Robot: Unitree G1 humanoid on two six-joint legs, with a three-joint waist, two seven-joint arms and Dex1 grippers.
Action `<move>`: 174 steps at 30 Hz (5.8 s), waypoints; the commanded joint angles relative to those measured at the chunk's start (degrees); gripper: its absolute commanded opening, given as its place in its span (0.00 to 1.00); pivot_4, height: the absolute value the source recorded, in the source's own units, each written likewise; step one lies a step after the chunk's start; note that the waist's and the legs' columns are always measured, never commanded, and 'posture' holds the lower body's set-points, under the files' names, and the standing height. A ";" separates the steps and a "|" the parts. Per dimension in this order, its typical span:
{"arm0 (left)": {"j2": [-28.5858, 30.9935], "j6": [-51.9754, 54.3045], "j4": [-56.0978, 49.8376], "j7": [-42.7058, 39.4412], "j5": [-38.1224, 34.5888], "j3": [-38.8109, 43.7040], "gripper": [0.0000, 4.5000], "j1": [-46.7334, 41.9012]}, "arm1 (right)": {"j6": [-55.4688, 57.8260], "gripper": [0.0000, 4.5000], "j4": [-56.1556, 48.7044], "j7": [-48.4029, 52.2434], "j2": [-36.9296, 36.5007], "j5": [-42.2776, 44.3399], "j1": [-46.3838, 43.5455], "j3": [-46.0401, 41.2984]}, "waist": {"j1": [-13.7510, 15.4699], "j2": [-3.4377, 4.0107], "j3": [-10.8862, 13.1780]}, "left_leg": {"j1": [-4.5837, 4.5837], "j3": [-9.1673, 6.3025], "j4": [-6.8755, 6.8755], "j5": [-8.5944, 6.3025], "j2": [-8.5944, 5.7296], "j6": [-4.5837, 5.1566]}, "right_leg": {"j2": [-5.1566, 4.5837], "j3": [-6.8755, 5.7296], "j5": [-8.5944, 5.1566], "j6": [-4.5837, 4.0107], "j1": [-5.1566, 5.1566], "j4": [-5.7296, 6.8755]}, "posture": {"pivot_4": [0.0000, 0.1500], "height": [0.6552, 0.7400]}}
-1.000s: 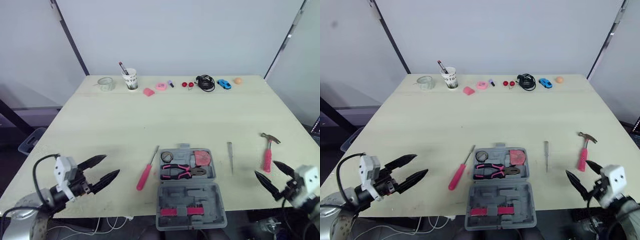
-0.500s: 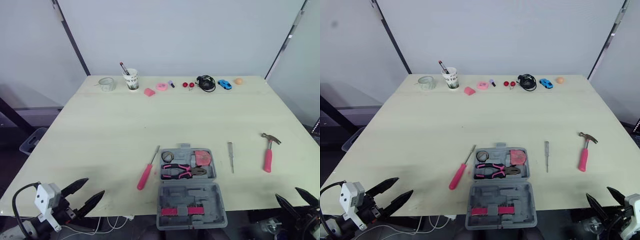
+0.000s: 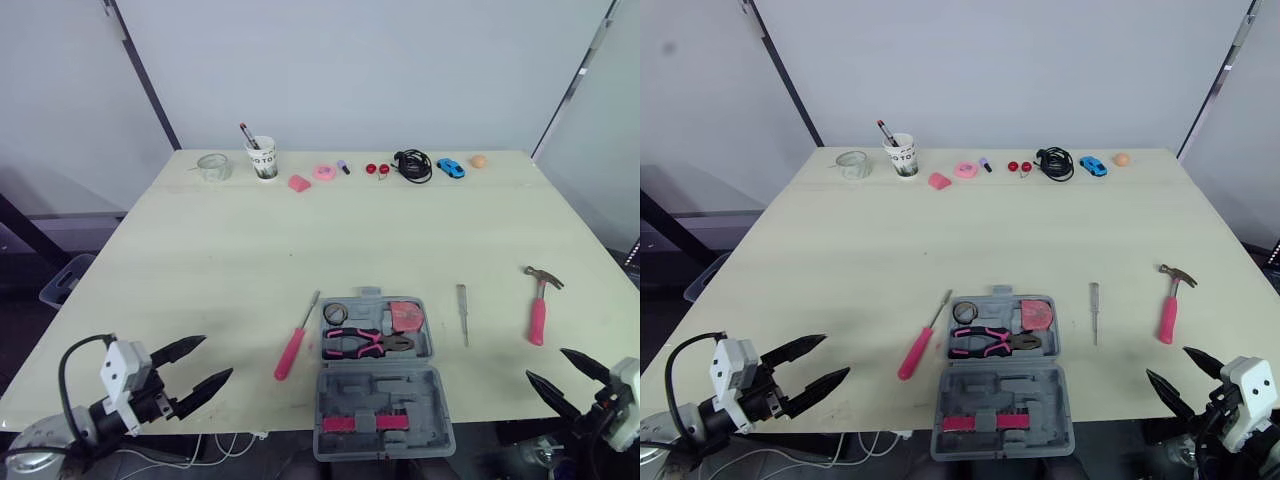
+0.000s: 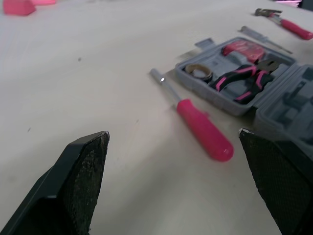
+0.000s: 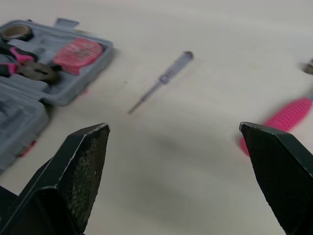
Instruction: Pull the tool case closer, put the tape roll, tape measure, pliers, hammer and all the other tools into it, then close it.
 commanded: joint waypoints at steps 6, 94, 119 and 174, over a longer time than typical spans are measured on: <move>4.01 3.31 -4.67 -3.06 1.49 -7.41 1.00 -5.56 | 4.19 0.99 -5.13 2.52 -4.05 -0.60 -5.78 6.25 | 0.63 0.02 0.01 | 0.02 0.01 0.03 0.01 -0.02 0.01 | 0.10 0.00 0.01 -0.01 0.00 0.01 | 1.00 1.00; -1.62 19.39 14.21 -13.73 23.55 -42.81 0.01 -43.09 | 5.25 0.00 13.57 11.30 -5.76 -20.41 -33.24 34.71 | 0.75 -0.04 0.05 | -0.05 0.00 0.31 0.05 -0.39 0.04 | 0.48 0.14 0.15 0.25 0.21 0.29 | 1.00 1.00; -3.95 16.53 24.70 -10.04 24.45 -40.21 0.01 -49.94 | 2.78 0.00 21.06 6.77 -0.16 -23.19 -39.96 34.56 | 0.56 -0.04 0.05 | -0.05 -0.01 0.39 0.05 -0.38 0.04 | 0.51 0.16 0.16 0.25 0.20 0.37 | 1.00 1.00; -6.15 15.54 29.57 -8.71 27.62 -39.60 0.01 -51.91 | -2.83 0.00 30.05 1.64 4.29 -25.84 -45.25 34.20 | -0.34 -0.04 0.04 | -0.04 0.00 0.43 0.06 -0.37 0.03 | 0.52 0.18 0.17 0.26 0.21 0.41 | 1.00 1.00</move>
